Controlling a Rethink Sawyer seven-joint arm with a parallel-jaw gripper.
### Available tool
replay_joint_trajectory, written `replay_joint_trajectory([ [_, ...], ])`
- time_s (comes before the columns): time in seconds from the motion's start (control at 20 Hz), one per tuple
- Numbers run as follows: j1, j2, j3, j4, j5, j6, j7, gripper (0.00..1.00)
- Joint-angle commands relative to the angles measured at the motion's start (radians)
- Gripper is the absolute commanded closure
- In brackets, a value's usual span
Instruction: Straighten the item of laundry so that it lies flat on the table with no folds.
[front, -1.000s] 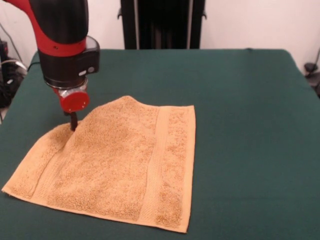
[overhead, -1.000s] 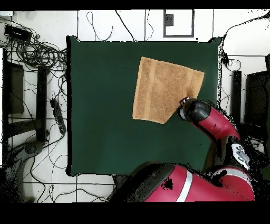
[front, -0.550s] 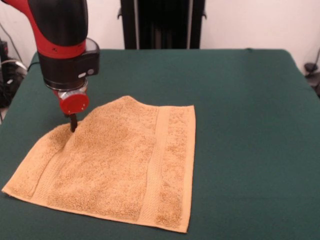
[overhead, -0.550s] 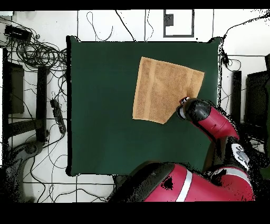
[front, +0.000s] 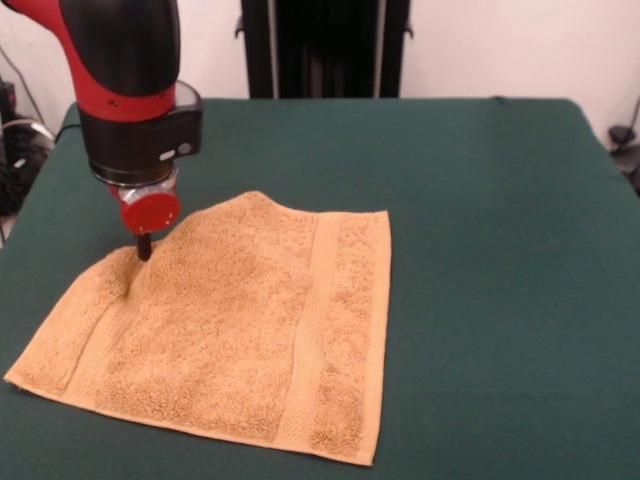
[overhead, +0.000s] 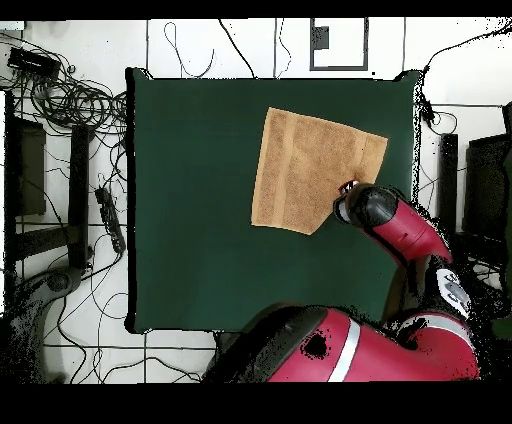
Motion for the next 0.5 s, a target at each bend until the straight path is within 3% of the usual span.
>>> replay_joint_trajectory([
  [0.05,0.031,0.066,0.138,0.031,0.038,-0.066,0.170,1.00],
  [0.5,0.030,0.052,0.137,0.039,0.043,-0.054,0.175,1.00],
])
